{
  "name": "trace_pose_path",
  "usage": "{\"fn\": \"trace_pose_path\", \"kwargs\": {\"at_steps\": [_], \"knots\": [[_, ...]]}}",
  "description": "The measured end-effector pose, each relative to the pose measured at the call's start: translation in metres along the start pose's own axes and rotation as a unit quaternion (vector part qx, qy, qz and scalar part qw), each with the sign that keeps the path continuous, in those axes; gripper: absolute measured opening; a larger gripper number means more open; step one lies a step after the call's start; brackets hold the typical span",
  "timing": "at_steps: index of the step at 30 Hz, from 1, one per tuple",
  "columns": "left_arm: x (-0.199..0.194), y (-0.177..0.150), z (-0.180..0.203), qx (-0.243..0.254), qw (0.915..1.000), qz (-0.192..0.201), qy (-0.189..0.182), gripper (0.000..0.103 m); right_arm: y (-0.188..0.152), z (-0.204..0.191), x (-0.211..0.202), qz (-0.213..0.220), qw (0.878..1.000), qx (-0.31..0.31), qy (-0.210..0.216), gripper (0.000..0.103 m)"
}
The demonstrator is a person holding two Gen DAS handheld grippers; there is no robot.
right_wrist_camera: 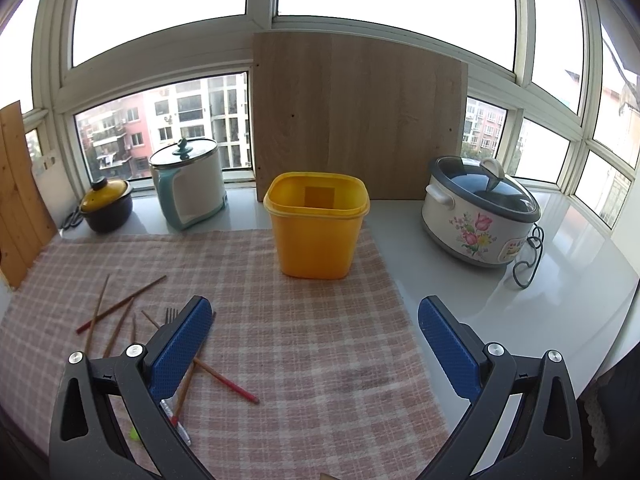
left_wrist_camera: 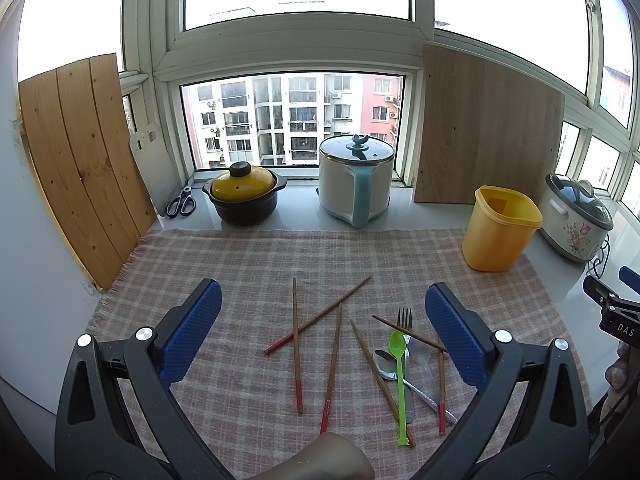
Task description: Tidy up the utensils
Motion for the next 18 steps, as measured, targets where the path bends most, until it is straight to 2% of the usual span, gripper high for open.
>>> {"fn": "trace_pose_path", "kwargs": {"at_steps": [18], "knots": [[0.006,0.002,0.003,-0.001,1.0000,-0.004,0.001,0.103,0.001,-0.006,0.011,-0.011,1.000,-0.004,0.005,0.102]]}}
Point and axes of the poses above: each gripper's, at about its wrist camera, not at the fingertips, and x roughly the way its jaws point, z to its right, y to its top, the point moved 7 cm from there along x, roughly the way its jaws point, and after that the axes turned 7 degrees about -z, right-handed, at the moved point
